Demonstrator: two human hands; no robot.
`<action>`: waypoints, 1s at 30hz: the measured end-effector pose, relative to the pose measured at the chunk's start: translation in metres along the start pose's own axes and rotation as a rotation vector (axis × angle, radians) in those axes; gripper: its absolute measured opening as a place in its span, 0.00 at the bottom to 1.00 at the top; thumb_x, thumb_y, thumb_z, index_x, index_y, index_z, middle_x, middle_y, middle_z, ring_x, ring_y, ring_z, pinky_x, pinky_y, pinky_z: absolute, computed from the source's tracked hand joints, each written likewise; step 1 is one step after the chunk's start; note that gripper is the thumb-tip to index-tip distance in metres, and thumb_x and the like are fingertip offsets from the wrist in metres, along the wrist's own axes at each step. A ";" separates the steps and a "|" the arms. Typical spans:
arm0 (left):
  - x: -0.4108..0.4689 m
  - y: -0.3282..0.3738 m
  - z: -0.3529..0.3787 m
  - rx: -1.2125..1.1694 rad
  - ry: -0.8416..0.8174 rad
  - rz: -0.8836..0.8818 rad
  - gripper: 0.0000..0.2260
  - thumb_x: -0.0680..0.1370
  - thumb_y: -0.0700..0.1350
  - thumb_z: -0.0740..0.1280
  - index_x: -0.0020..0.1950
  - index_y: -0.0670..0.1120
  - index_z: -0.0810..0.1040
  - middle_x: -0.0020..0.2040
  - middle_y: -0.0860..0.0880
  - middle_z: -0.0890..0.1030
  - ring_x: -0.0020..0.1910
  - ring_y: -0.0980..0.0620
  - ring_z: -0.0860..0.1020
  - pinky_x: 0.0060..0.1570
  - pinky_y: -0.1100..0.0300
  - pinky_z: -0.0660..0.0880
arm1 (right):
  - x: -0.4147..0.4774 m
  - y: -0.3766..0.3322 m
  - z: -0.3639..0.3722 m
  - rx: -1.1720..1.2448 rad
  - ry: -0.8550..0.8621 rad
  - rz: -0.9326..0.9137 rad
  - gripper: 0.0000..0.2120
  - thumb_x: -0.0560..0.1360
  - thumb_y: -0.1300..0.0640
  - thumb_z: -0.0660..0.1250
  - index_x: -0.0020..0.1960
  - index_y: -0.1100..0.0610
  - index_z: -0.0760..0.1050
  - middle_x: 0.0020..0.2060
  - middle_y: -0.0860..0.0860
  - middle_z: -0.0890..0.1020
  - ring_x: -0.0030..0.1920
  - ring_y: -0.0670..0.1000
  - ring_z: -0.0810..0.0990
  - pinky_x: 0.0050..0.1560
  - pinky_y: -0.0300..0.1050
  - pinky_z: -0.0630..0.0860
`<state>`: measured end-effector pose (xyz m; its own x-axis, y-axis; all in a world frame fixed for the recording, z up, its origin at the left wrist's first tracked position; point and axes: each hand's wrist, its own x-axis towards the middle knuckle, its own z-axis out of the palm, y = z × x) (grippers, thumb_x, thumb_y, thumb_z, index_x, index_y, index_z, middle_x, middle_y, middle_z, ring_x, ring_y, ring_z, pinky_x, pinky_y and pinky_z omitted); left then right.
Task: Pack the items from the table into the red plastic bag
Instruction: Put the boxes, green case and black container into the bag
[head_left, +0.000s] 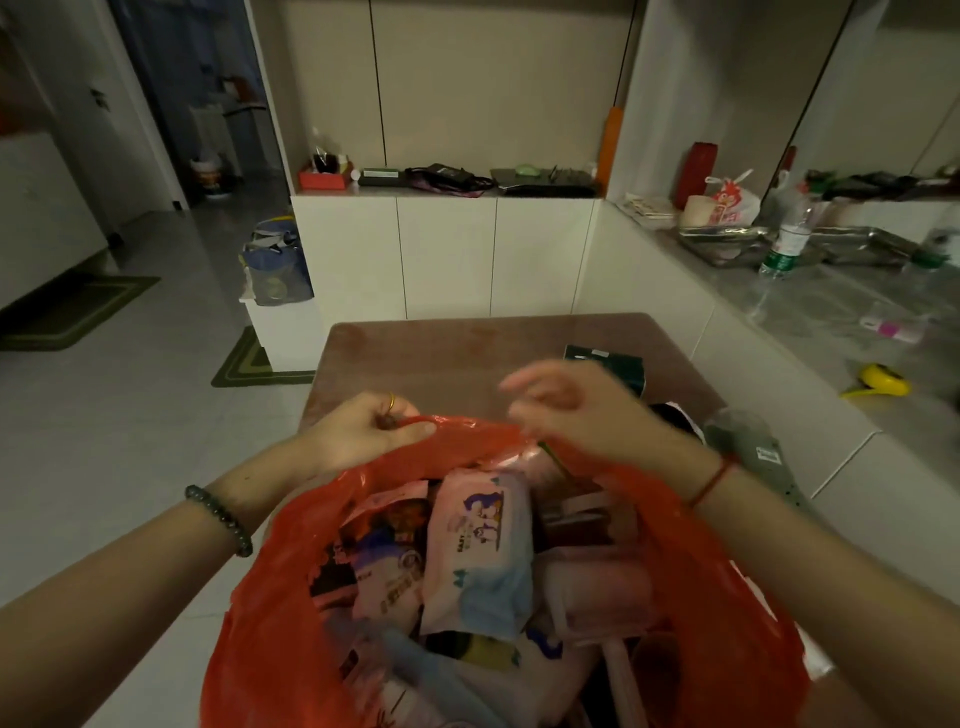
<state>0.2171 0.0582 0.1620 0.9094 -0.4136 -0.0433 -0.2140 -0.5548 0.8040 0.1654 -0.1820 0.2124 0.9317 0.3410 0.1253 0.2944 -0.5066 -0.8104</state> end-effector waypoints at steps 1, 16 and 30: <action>0.005 -0.001 0.000 0.002 -0.010 -0.001 0.06 0.75 0.48 0.67 0.39 0.50 0.81 0.38 0.49 0.84 0.37 0.55 0.82 0.43 0.61 0.78 | 0.009 0.015 -0.024 -0.004 0.119 0.046 0.11 0.72 0.57 0.69 0.52 0.46 0.76 0.45 0.49 0.83 0.45 0.50 0.82 0.52 0.50 0.79; 0.081 -0.041 0.005 -0.129 0.043 0.007 0.23 0.62 0.68 0.68 0.31 0.47 0.78 0.28 0.52 0.77 0.27 0.59 0.73 0.31 0.67 0.70 | 0.171 0.277 -0.100 -0.906 -0.205 0.583 0.54 0.63 0.42 0.74 0.75 0.46 0.41 0.76 0.57 0.48 0.75 0.61 0.49 0.72 0.63 0.54; 0.079 -0.050 0.010 -0.195 0.066 -0.099 0.17 0.68 0.59 0.67 0.37 0.44 0.79 0.31 0.47 0.77 0.30 0.50 0.73 0.34 0.57 0.71 | 0.166 0.272 -0.085 -0.854 0.011 0.393 0.53 0.61 0.41 0.74 0.75 0.48 0.46 0.62 0.60 0.66 0.61 0.62 0.69 0.64 0.58 0.67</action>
<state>0.2965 0.0462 0.1122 0.9454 -0.3122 -0.0937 -0.0554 -0.4372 0.8977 0.4179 -0.3308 0.0615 0.9981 0.0169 -0.0589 0.0108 -0.9947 -0.1019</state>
